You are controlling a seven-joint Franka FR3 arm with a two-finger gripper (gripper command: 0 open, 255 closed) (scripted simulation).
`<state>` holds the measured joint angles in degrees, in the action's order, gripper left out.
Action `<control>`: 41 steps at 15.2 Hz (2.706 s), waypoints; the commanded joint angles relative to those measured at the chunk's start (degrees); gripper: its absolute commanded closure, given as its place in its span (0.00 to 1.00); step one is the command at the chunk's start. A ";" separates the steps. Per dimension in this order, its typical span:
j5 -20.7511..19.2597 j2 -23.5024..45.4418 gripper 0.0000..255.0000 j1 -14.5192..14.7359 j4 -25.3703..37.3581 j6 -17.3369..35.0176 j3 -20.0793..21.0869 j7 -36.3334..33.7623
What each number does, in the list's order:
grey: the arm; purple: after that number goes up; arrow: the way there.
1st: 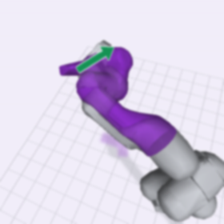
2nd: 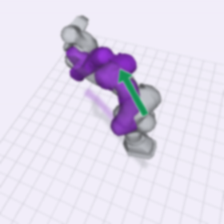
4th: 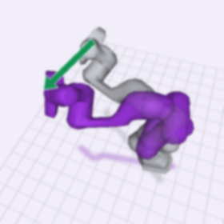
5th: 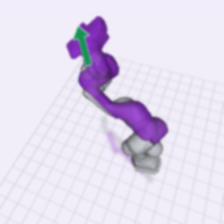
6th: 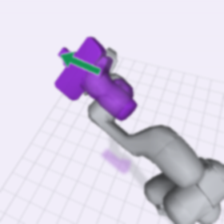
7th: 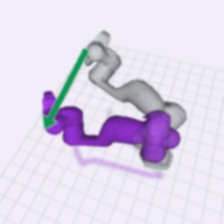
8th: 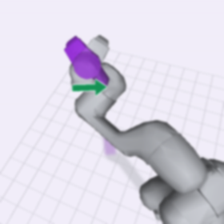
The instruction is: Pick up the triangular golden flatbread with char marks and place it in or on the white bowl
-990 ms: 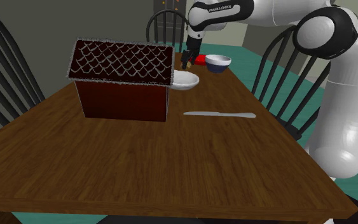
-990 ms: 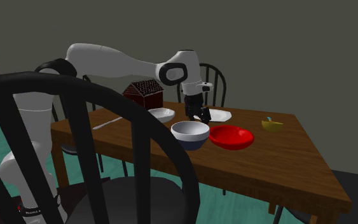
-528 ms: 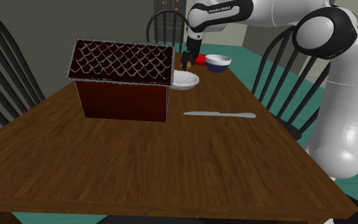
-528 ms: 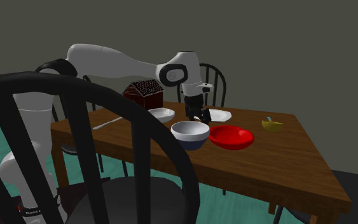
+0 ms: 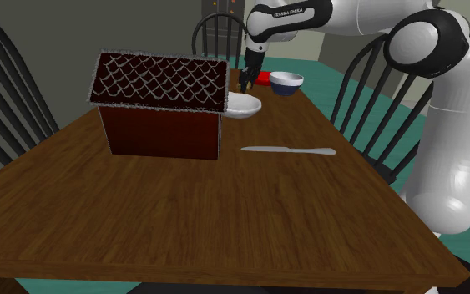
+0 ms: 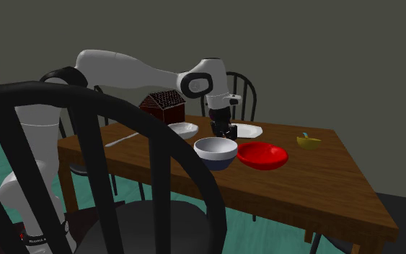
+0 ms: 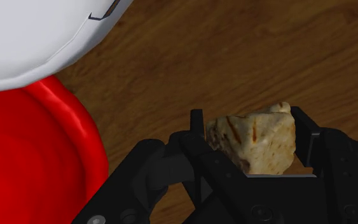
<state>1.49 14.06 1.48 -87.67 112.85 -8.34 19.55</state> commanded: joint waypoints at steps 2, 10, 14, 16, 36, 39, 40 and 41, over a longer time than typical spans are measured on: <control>0.00 0.00 1.00 0.00 0.01 0.00 0.00 0.00; 0.08 0.58 1.00 -0.17 6.99 -6.41 -0.06 0.05; 0.19 1.29 1.00 -0.31 11.11 -9.82 -0.08 0.10; 0.27 1.77 1.00 -0.40 13.37 -11.60 -0.10 0.13; -4.51 -14.27 1.00 7.83 -0.84 -13.66 4.61 -12.64; -5.33 -17.90 1.00 9.63 -5.17 -13.18 6.56 -16.47; -5.54 -18.99 1.00 10.20 -6.44 -13.09 7.24 -17.76; -5.72 -20.02 1.00 10.78 -7.61 -13.03 7.94 -19.05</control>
<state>-4.01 -4.59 11.69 -93.91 99.88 -1.06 1.81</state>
